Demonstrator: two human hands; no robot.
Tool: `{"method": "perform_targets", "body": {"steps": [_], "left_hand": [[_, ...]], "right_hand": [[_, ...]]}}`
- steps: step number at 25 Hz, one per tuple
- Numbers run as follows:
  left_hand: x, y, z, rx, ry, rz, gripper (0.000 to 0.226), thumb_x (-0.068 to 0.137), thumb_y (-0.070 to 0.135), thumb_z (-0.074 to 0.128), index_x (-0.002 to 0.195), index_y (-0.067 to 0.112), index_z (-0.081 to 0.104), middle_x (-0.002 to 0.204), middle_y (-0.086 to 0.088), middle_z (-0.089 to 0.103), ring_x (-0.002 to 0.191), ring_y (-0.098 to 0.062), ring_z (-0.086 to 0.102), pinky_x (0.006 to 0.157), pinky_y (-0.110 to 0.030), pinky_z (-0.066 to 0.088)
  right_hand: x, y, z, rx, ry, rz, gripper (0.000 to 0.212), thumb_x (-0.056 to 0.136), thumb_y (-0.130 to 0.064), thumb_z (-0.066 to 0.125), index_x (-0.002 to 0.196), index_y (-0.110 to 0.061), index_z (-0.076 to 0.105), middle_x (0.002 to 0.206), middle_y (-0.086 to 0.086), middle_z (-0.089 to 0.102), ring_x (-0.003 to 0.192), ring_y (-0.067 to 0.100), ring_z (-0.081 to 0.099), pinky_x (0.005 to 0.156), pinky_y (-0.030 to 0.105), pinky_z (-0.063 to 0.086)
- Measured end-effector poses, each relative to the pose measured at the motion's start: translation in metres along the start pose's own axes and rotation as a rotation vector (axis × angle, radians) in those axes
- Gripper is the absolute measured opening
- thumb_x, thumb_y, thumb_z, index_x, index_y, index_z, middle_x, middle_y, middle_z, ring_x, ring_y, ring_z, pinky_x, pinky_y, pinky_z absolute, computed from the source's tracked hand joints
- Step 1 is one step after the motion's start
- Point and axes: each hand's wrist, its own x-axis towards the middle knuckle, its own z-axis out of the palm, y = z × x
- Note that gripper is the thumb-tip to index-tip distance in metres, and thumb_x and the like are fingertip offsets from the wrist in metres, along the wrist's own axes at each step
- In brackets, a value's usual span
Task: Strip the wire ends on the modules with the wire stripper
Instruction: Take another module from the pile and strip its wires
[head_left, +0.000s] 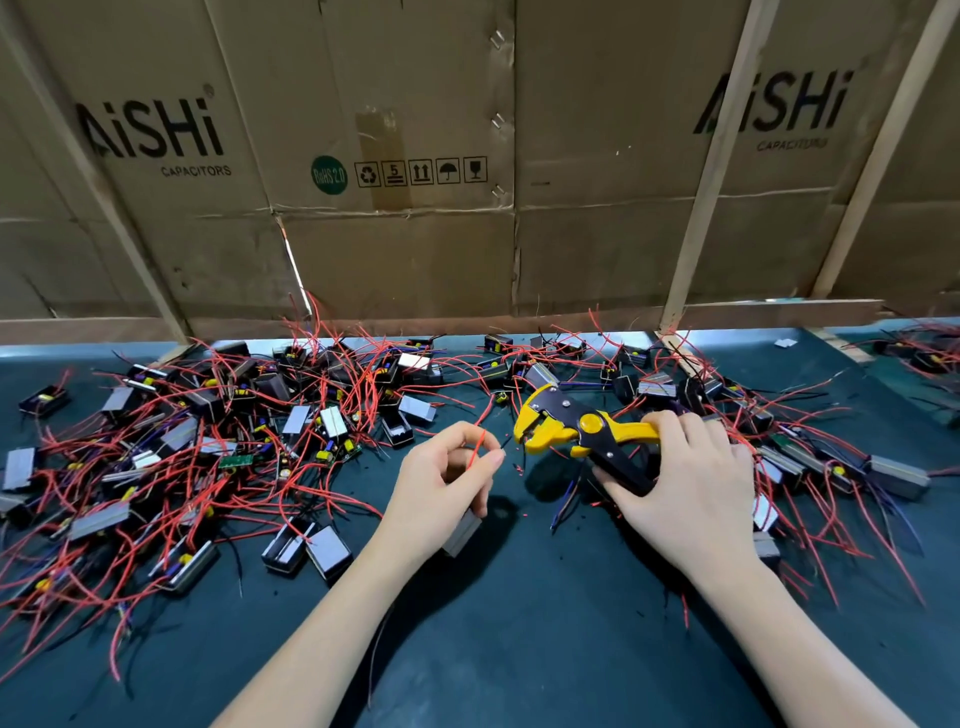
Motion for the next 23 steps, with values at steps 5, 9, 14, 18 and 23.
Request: {"method": "perform_targets", "body": {"steps": [5,9,14,18,23], "left_hand": [[0.0010,-0.0008,0.0006,0.041,0.004,-0.017,0.016,0.096,0.017,0.059,0.084,0.028,0.061,0.051,-0.003,0.061,0.049,-0.021,0.052,0.060,-0.029,0.044],[0.0000,-0.0004,0.0012,0.050,-0.010,-0.017,0.016,0.096,0.019,0.060,0.084,0.029,0.062,0.050,-0.003,0.061,0.050,-0.022,0.051,0.059,-0.028,0.040],[-0.0005,0.0011,0.0016,0.061,-0.001,-0.020,0.017,0.096,0.019,0.060,0.083,0.030,0.061,0.050,-0.004,0.063,0.051,-0.028,0.048,0.056,-0.027,0.037],[-0.0009,0.0013,0.0008,0.063,-0.004,-0.017,0.018,0.096,0.018,0.059,0.083,0.030,0.061,0.050,-0.004,0.063,0.050,-0.025,0.046,0.054,-0.025,0.036],[-0.0009,0.0010,0.0011,0.067,-0.007,-0.016,0.014,0.096,0.016,0.059,0.084,0.024,0.062,0.049,-0.005,0.063,0.046,-0.017,0.039,0.051,-0.020,0.033]], "right_hand": [[0.0006,-0.0048,-0.0030,0.011,0.019,-0.008,0.061,0.066,-0.063,0.063,0.099,-0.012,0.062,0.086,0.004,0.059,0.083,0.032,0.055,0.070,0.039,0.034],[-0.0002,-0.0070,-0.0041,0.004,0.014,-0.017,0.060,0.065,-0.061,0.064,0.098,-0.012,0.063,0.086,0.005,0.059,0.082,0.032,0.055,0.070,0.039,0.035],[-0.0004,-0.0097,-0.0045,-0.008,-0.001,-0.032,0.059,0.065,-0.062,0.063,0.097,-0.013,0.063,0.084,0.004,0.059,0.081,0.031,0.055,0.070,0.040,0.035],[-0.0003,-0.0105,-0.0056,-0.002,0.005,-0.052,0.056,0.065,-0.062,0.064,0.094,-0.014,0.062,0.080,0.001,0.058,0.078,0.030,0.056,0.069,0.039,0.033],[0.0004,-0.0109,-0.0073,-0.013,-0.015,-0.073,0.053,0.068,-0.066,0.061,0.087,-0.016,0.062,0.072,-0.001,0.057,0.072,0.028,0.058,0.067,0.037,0.027]]}}
